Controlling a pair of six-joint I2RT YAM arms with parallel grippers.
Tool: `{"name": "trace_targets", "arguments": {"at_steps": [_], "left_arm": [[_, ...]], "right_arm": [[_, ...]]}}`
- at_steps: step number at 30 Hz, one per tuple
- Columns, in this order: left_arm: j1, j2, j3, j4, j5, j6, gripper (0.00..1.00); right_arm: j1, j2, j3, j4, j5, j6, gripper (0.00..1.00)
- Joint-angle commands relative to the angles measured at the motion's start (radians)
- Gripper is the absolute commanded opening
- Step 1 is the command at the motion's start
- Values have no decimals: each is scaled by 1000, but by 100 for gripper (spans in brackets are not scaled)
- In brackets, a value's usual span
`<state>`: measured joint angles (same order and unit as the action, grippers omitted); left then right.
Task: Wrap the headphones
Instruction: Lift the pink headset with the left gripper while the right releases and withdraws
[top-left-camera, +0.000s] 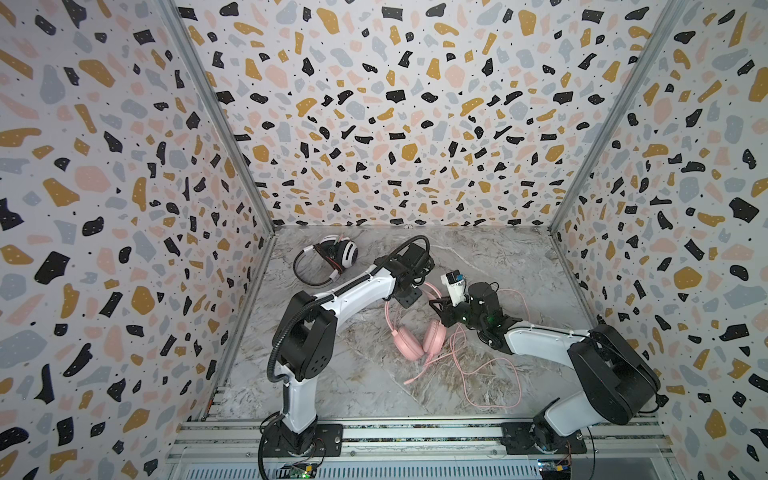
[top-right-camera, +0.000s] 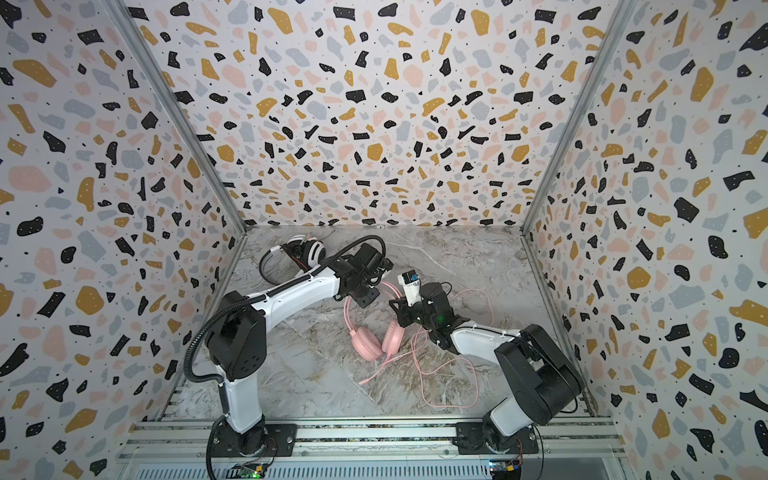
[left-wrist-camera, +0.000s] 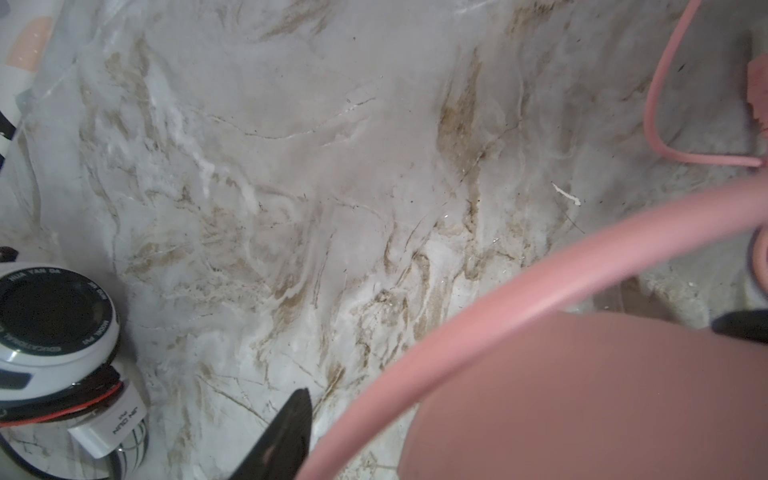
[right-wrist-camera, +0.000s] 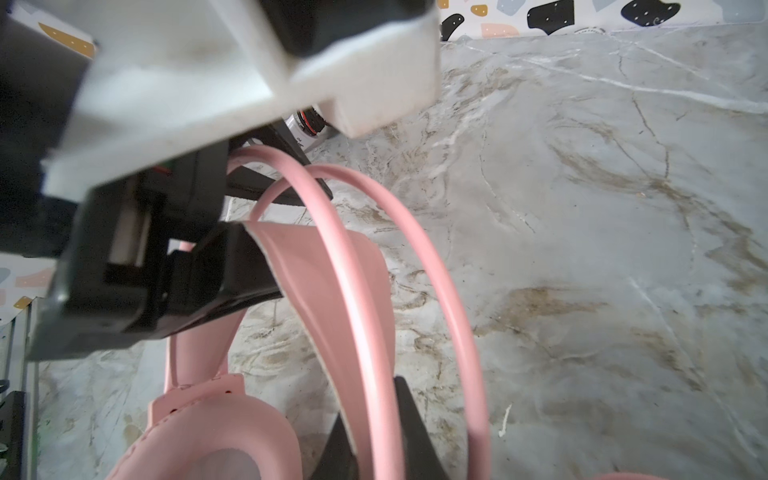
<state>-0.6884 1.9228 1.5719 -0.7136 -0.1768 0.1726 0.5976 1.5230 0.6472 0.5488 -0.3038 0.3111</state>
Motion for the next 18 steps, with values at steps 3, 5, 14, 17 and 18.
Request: {"name": "trace_targets", "arguments": {"at_steps": [3, 5, 14, 17, 18], "left_arm": [[8, -28, 14, 44, 0, -14, 36], [16, -25, 29, 29, 10, -23, 26], [95, -75, -1, 76, 56, -83, 5], [132, -87, 2, 83, 90, -102, 0], [141, -97, -2, 88, 94, -108, 0]], "right_arm": [[19, 9, 39, 24, -35, -19, 19], [21, 9, 42, 16, -23, -17, 27], [22, -44, -2, 40, 41, -12, 47], [21, -84, -24, 46, 73, -11, 50], [19, -100, -33, 49, 86, -12, 50]]}}
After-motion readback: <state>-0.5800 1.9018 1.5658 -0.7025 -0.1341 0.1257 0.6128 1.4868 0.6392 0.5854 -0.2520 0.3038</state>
